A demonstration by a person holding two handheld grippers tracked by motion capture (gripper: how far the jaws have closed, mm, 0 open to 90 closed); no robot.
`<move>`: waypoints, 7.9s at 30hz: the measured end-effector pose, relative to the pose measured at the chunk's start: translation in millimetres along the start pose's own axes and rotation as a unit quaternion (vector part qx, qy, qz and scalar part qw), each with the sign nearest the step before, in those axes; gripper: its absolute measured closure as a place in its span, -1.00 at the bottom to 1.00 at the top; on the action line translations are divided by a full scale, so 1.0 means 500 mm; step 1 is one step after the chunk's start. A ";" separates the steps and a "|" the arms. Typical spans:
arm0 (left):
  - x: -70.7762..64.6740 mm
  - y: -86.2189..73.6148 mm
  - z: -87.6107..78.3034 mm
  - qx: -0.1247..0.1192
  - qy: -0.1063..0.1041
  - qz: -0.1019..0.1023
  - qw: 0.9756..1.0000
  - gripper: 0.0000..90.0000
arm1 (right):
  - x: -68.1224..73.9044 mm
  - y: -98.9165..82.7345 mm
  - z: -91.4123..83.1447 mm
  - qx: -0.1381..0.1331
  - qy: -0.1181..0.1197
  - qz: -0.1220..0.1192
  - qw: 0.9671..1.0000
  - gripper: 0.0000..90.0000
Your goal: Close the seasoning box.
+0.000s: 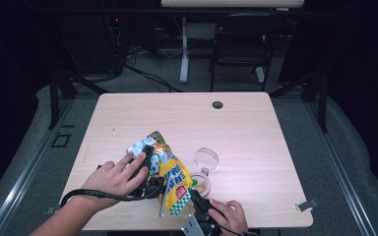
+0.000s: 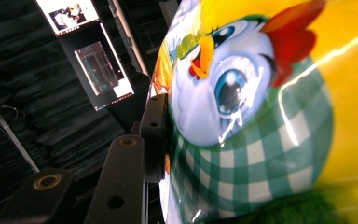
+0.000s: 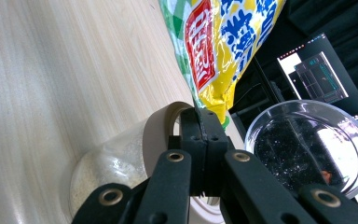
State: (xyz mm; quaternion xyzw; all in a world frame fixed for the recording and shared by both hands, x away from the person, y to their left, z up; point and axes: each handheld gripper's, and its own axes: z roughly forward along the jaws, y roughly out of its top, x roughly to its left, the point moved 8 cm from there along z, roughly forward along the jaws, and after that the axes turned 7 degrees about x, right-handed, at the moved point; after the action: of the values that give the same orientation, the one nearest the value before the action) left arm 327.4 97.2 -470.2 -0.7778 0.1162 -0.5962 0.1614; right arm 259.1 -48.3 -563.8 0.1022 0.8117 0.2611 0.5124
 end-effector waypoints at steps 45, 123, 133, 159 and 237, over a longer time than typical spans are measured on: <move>0.010 0.002 -0.012 -0.003 0.015 0.021 1.000 0.48 | -0.001 -0.004 0.008 -0.002 0.000 0.008 1.000 1.00; 0.033 0.010 -0.045 -0.015 0.009 0.052 0.999 0.70 | -0.005 -0.008 0.009 0.004 0.000 0.028 1.000 1.00; 0.032 0.007 -0.046 -0.013 -0.007 0.048 0.999 0.71 | -0.007 -0.005 0.007 -0.010 0.009 0.056 0.998 1.00; 0.044 0.012 -0.047 -0.019 -0.005 0.062 0.998 0.75 | -0.006 -0.006 0.004 -0.008 0.026 0.074 0.997 1.00; 0.061 0.027 -0.054 -0.013 -0.016 0.087 0.996 0.77 | -0.012 -0.010 -0.002 -0.020 0.076 0.173 0.982 1.00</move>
State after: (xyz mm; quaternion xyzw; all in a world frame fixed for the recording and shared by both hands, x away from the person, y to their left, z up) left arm 309.5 70.2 -442.0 -0.7763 0.1886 -0.5659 0.2040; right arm 261.5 -55.2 -561.3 0.2113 0.8129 0.3688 0.3981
